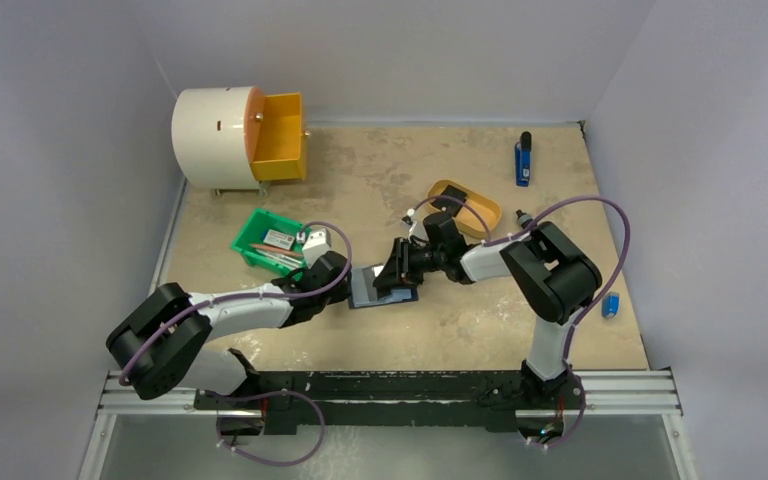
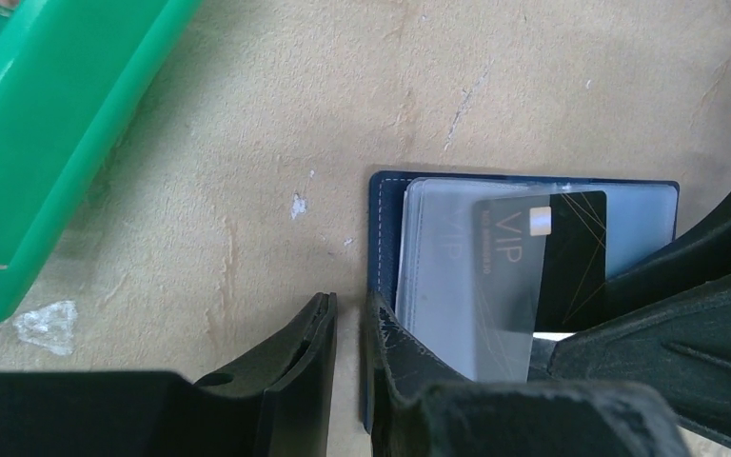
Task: Put the credit cards into the card holder
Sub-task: Insert the credit card into the card holder.
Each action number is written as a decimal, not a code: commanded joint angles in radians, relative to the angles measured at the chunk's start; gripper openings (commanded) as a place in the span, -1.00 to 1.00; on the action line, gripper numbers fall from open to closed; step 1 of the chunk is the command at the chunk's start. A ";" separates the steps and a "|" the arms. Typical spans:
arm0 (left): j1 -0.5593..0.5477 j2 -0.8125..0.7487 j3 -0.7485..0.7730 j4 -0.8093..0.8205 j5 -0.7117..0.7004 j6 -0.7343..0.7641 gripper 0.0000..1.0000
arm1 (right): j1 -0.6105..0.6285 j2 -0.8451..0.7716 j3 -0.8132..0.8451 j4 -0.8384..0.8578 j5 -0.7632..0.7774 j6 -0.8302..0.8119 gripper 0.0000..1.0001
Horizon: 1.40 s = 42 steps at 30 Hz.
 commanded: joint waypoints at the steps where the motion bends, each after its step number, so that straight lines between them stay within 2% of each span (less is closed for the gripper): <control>1: -0.001 -0.011 -0.014 0.049 0.031 -0.016 -0.66 | 0.025 -0.021 0.053 -0.029 0.002 -0.012 -0.24; 9: -0.004 -0.009 -0.012 0.062 0.040 -0.016 -0.66 | 0.048 -0.001 0.081 -0.059 0.021 -0.016 -0.45; 13: -0.004 -0.012 -0.011 0.055 0.034 -0.017 -0.67 | 0.053 -0.011 0.104 -0.129 0.054 -0.043 -0.32; 18: -0.004 -0.039 -0.024 0.043 0.012 -0.024 -0.68 | 0.051 -0.071 0.115 -0.294 0.126 -0.099 -0.19; 28: -0.004 -0.057 -0.020 0.019 -0.003 -0.017 -0.69 | 0.051 -0.133 0.151 -0.425 0.226 -0.158 -0.15; 35: -0.004 -0.057 -0.016 0.016 -0.003 -0.016 -0.69 | 0.051 -0.125 0.158 -0.450 0.248 -0.173 -0.21; 42: -0.004 -0.057 -0.014 0.008 -0.007 -0.011 -0.69 | 0.051 -0.134 0.151 -0.452 0.253 -0.162 -0.44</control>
